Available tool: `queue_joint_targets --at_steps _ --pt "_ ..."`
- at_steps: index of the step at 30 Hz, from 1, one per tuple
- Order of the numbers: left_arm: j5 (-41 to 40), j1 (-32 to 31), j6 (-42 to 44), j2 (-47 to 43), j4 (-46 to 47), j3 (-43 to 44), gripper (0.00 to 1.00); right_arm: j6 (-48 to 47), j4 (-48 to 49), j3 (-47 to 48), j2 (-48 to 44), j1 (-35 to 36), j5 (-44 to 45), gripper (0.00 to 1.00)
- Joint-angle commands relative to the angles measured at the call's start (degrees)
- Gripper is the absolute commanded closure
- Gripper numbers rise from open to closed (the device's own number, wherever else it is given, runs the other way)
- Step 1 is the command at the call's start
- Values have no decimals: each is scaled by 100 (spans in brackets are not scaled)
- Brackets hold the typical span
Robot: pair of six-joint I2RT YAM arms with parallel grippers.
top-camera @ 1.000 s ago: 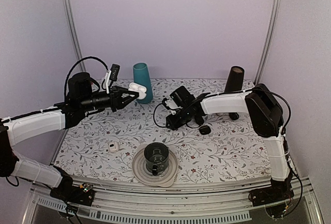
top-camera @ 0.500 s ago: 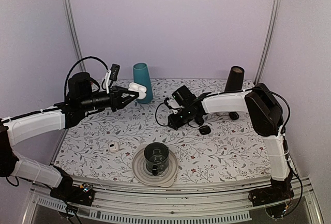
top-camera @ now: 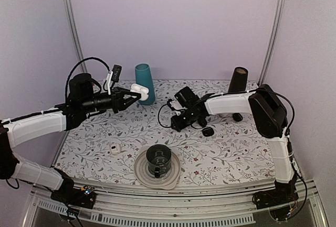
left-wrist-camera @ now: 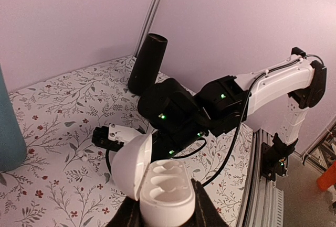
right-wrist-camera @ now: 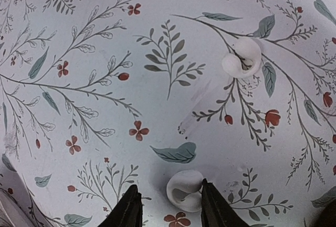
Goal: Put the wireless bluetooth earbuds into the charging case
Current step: Adjust the right earbud at the center of the board.
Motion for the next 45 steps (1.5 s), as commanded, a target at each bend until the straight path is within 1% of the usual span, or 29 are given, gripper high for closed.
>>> queue_joint_targets --at_steps 1,14,26,40,45 --pt "18 74 42 -93 52 190 100 -54 -219 241 -264 145 99 61" --pt "53 74 41 -58 48 236 100 -37 -269 303 -81 199 96 62" --pt "29 76 75 -71 -47 289 100 -29 -293 440 176 76 87 62" --pt "26 73 66 -85 -58 282 100 31 -287 359 187 71 -59 62" --pt "27 74 71 -93 -65 282 100 50 -304 359 238 69 49 62"
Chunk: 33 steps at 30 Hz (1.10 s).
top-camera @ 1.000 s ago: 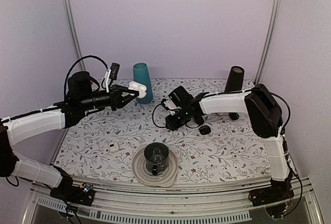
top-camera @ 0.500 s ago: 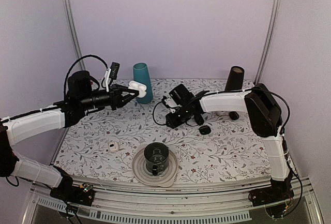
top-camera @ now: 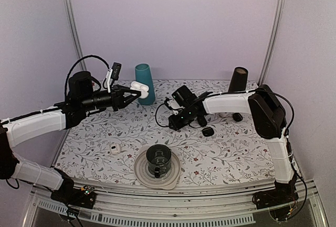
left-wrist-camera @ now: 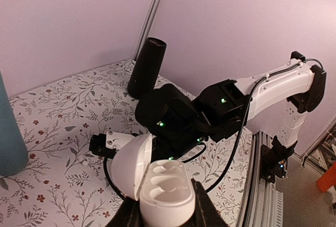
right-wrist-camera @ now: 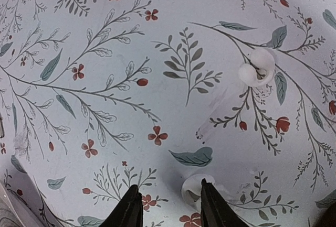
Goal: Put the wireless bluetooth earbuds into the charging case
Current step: Adjust the right earbud at the center of the board.
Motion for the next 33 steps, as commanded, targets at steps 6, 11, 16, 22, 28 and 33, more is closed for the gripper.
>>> queue_joint_targets --at_steps 6,11,16,22,28,33 --pt "11 74 82 -111 -24 144 100 129 -55 24 172 -119 189 64" --pt "9 74 82 -111 -26 144 100 132 -55 -10 174 -139 211 65" --pt "13 75 82 -102 -30 153 100 149 -26 -95 148 -138 263 67" --pt "9 72 90 -85 -32 178 100 120 57 -190 -165 -69 290 68" --pt "18 72 66 -62 -3 163 100 71 -11 -118 -232 88 416 68" --pt "26 76 73 -58 -12 170 100 96 -27 -77 -213 120 461 68"
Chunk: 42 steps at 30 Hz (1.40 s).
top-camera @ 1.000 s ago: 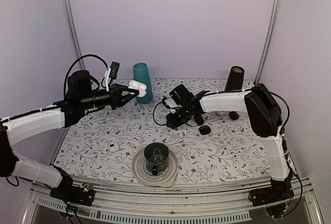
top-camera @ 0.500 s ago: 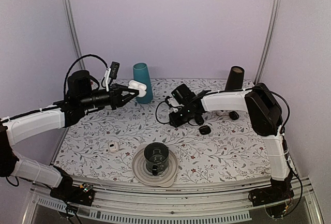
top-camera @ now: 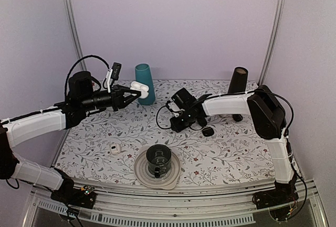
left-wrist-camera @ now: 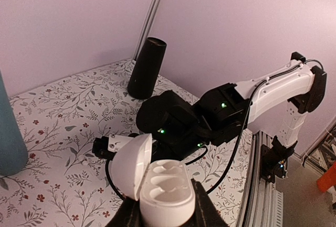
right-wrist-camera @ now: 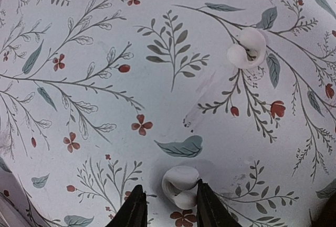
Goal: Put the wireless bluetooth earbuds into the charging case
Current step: Adjust the right earbud at the center of the board.
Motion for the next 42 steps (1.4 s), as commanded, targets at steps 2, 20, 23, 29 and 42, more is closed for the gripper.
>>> queue_joint_targets --at_steps 2,20,23,29,42 --pt "26 73 81 -62 -13 168 100 -17 -33 118 -198 82 166 68" --pt "35 72 63 -40 11 185 100 -142 -168 267 -181 266 77 63" --pt "35 72 63 -40 11 193 100 -135 -138 271 -120 262 71 63" --pt "35 72 73 -49 -26 208 100 -129 -195 398 -104 265 226 64" --pt "44 70 64 -6 -15 230 100 -155 -223 369 -99 309 -26 64"
